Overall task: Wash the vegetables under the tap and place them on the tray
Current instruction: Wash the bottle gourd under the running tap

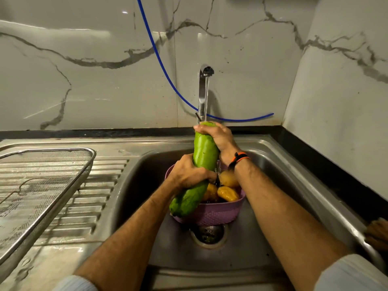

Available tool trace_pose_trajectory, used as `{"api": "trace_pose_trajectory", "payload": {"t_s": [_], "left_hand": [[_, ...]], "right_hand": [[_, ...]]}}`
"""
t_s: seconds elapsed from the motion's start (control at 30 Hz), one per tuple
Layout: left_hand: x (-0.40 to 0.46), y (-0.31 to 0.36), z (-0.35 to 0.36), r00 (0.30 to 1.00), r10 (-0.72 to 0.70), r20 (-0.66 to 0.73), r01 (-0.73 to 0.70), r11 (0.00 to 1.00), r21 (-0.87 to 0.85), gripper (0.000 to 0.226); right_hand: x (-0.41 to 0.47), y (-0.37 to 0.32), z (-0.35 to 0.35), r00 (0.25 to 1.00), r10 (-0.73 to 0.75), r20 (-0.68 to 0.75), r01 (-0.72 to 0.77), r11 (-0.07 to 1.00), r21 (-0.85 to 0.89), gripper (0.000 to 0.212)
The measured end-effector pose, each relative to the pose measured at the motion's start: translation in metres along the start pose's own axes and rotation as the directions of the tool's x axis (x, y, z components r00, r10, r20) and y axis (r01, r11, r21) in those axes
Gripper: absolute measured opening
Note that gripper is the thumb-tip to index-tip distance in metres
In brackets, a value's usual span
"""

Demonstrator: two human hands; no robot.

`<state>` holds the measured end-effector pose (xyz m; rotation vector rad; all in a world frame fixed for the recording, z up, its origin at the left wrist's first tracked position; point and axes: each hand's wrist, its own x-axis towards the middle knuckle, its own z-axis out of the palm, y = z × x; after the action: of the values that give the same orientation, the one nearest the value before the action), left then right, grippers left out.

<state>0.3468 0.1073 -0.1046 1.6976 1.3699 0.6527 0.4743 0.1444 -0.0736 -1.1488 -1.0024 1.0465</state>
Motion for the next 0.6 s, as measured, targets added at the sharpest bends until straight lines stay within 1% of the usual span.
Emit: {"api": "trace_pose_trajectory", "payload": {"t_s": [0.07,0.13,0.17,0.2,0.27,0.33,0.43,0.5,0.57,0.6], "left_hand": [[0.0,-0.003,0.0,1.0,-0.009,0.006,0.009,1.0,0.028,0.069],[0.001,-0.005,0.0,1.0,-0.012,0.003,0.011,0.998,0.061,0.069],[0.002,-0.005,0.0,1.0,-0.012,0.002,0.012,0.997,0.074,0.066],[0.002,-0.006,0.0,1.0,-0.011,-0.001,0.011,0.996,0.084,0.062],[0.002,-0.005,0.001,1.0,-0.002,-0.015,0.003,0.994,0.11,0.05],[0.002,-0.005,0.001,1.0,0.008,-0.024,-0.004,0.987,0.158,0.048],[0.0,-0.006,0.001,1.0,0.011,-0.023,-0.006,0.978,0.209,0.063],[0.002,-0.006,-0.001,0.999,0.025,-0.032,-0.016,0.967,0.253,0.076],[0.003,-0.005,-0.003,0.997,0.051,-0.053,-0.034,0.958,0.285,0.083],[0.003,-0.004,-0.006,0.995,0.065,-0.073,-0.041,0.956,0.289,0.084]], "right_hand": [[-0.005,0.005,0.003,0.996,0.065,-0.062,-0.069,0.995,-0.078,0.064],[-0.013,0.007,0.001,0.987,0.148,-0.064,-0.156,0.976,-0.153,0.082],[-0.017,0.009,-0.002,0.983,0.173,-0.055,-0.18,0.964,-0.195,0.084],[-0.022,0.009,-0.004,0.983,0.178,-0.042,-0.183,0.956,-0.231,0.078],[-0.031,0.011,-0.009,0.985,0.17,-0.043,-0.175,0.948,-0.264,0.058],[-0.037,0.011,-0.013,0.985,0.161,-0.059,-0.171,0.946,-0.276,0.054],[-0.04,0.014,-0.017,0.982,0.157,-0.107,-0.178,0.956,-0.232,0.055],[-0.04,0.014,-0.018,0.976,0.157,-0.15,-0.178,0.974,-0.143,0.063],[-0.039,0.015,-0.019,0.965,0.17,-0.201,-0.182,0.983,-0.039,0.073],[-0.038,0.015,-0.019,0.96,0.177,-0.217,-0.179,0.984,0.01,0.072]]}}
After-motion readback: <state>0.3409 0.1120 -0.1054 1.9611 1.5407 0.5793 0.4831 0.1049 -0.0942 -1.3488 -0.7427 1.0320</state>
